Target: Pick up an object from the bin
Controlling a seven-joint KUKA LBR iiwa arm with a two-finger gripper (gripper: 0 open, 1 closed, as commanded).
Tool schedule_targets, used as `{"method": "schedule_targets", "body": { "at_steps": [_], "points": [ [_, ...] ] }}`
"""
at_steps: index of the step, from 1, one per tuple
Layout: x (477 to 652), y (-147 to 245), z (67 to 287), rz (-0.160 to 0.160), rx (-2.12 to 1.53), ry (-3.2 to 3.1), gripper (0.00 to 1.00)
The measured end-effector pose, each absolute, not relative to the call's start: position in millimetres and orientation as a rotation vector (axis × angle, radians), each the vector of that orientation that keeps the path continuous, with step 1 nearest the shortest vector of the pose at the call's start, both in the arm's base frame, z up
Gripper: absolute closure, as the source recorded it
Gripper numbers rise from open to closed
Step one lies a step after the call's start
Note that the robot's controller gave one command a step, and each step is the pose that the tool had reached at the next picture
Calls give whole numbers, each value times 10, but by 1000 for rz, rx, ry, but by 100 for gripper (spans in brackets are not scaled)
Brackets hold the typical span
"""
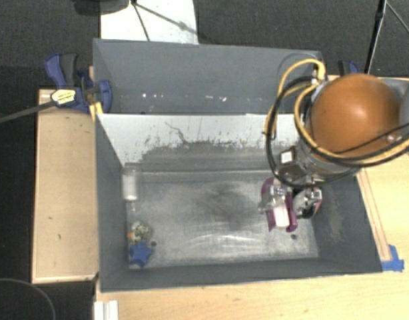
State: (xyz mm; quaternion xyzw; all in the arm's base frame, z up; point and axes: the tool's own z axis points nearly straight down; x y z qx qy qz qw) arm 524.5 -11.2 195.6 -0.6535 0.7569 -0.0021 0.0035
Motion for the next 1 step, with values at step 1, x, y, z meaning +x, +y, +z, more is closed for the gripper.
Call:
{"method": "schedule_targets", "body": {
  "at_steps": [1],
  "points": [
    [5367, -123, 2293, -2, -1779, 2582, 100]
  ]
}}
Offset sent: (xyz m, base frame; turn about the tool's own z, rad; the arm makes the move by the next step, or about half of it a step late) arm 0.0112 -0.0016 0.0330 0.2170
